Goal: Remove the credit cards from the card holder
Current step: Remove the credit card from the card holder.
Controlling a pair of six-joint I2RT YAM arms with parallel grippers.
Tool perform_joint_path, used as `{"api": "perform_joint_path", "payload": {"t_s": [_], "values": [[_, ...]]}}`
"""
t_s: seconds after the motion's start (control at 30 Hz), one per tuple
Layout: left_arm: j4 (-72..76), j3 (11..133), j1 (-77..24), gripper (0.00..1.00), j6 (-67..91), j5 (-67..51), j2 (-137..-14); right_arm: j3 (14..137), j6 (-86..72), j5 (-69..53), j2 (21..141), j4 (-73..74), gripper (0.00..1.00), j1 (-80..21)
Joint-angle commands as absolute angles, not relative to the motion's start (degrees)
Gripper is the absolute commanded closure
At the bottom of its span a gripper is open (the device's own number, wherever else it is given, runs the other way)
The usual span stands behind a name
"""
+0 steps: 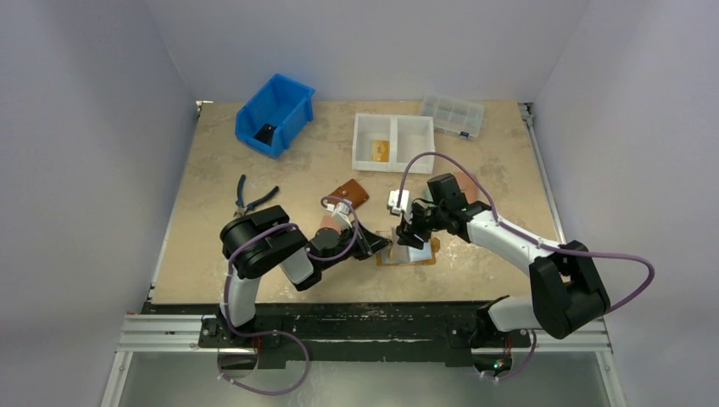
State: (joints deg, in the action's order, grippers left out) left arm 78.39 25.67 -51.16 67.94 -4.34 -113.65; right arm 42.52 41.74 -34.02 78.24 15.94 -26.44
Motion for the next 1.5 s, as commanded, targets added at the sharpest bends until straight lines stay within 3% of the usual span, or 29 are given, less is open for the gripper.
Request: {"api": "perform_joint_path", "payload": {"t_s": [0.0,0.1,0.2,0.33,0.47,0.73,1.03,1.33,1.47], "values": [[82.74,27.43,-51.50,1.00,66.92,-6.23,-113.85,44.98,37.30,-32.03,77.64,13.10,0.53,-24.60],[83.14,28.00,-51.45,1.00,67.05,-6.74,-114.49,45.36,36.05,-29.69,78.84,12.85,0.74,-24.21],[83.19,28.42,-51.50,0.95,67.14,-7.11,-114.70,47.25,35.71,-27.77,82.37,15.62,0.85,-23.70],[82.35,29.15,-51.84,0.86,67.06,-7.37,-114.93,52.79,36.18,-28.52,89.91,23.37,0.93,-22.87],[81.84,29.98,-52.16,0.81,67.06,-8.05,-115.53,54.19,33.23,-29.43,92.19,24.28,0.94,-22.35],[80.67,32.54,-52.85,0.73,66.97,-9.34,-116.92,56.82,30.53,-34.93,93.27,27.72,0.89,-17.98],[78.31,34.41,-53.53,0.69,66.27,-9.67,-117.35,59.00,28.06,-41.13,92.28,31.37,0.69,-14.83],[77.98,34.46,-53.66,0.68,66.36,-9.58,-117.08,61.43,23.21,-47.22,94.40,35.13,0.67,-13.47],[77.92,34.58,-53.72,0.68,66.47,-9.58,-117.09,60.97,20.37,-51.53,93.14,35.62,0.41,-12.75]]}}
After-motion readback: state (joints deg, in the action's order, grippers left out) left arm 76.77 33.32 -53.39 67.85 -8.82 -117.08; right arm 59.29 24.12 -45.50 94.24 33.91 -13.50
